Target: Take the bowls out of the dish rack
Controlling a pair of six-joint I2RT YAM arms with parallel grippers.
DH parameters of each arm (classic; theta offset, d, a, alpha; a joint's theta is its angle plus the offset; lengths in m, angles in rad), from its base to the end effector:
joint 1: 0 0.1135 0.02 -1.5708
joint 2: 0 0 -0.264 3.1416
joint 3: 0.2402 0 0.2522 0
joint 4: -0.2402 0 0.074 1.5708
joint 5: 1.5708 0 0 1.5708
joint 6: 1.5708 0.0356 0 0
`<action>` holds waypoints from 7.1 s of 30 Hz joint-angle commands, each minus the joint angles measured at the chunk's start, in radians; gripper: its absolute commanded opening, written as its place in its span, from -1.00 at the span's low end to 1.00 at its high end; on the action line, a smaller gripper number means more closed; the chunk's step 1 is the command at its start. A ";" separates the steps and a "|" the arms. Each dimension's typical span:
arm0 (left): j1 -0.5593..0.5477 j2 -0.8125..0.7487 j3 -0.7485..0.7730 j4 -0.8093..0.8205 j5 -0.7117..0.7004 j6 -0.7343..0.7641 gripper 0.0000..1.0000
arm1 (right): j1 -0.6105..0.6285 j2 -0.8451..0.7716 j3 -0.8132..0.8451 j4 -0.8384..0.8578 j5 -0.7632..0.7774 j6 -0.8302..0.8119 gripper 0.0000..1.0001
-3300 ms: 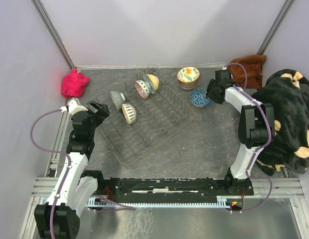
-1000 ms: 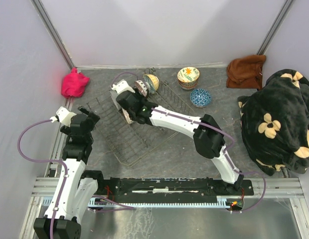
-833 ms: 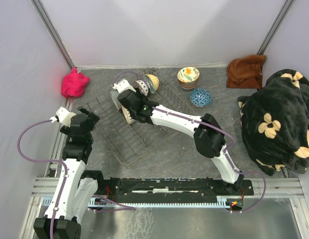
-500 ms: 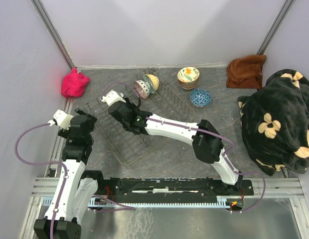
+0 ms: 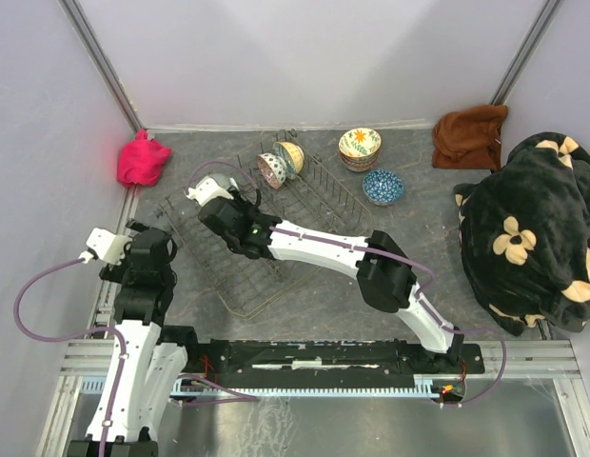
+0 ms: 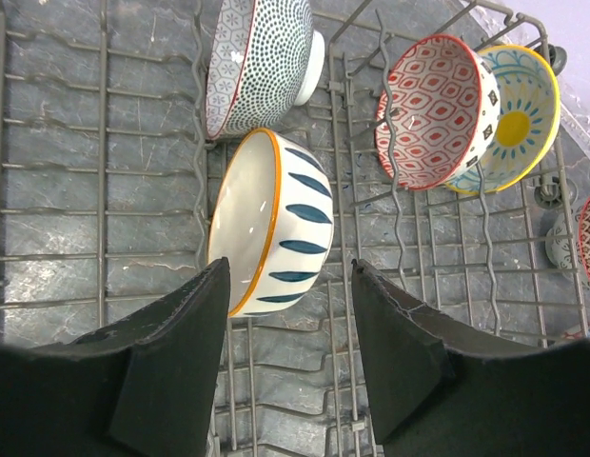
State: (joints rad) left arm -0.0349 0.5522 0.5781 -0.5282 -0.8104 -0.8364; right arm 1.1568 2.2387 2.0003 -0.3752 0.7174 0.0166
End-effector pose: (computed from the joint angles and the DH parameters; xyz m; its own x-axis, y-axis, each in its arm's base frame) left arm 0.1257 0.0214 0.2709 0.1308 -0.5164 -0.8463 -0.7663 0.4889 -0.4168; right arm 0.2299 0.4650 0.2632 -0.2395 -0.5139 -0.8238 -0.4697 0.8039 -0.3649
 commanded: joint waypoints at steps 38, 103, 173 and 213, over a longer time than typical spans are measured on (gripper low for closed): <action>0.001 -0.081 0.058 -0.062 -0.112 -0.052 0.98 | 0.020 0.252 0.248 -0.034 0.341 -0.060 -0.41; 0.001 0.095 0.048 0.214 0.348 0.155 0.98 | -0.395 -0.432 -0.247 0.045 0.070 0.153 -0.99; 0.000 0.109 -0.038 0.390 0.545 0.118 0.98 | -1.028 -0.416 -0.620 0.053 -0.481 0.488 -0.98; 0.000 0.103 -0.044 0.399 0.538 0.107 0.99 | -0.960 -0.606 -0.657 0.038 -0.342 0.414 0.50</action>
State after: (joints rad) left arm -0.0349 0.6712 0.5331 -0.1780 -0.2604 -0.7074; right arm 0.1478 1.7336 1.3441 -0.3737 0.3016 0.4915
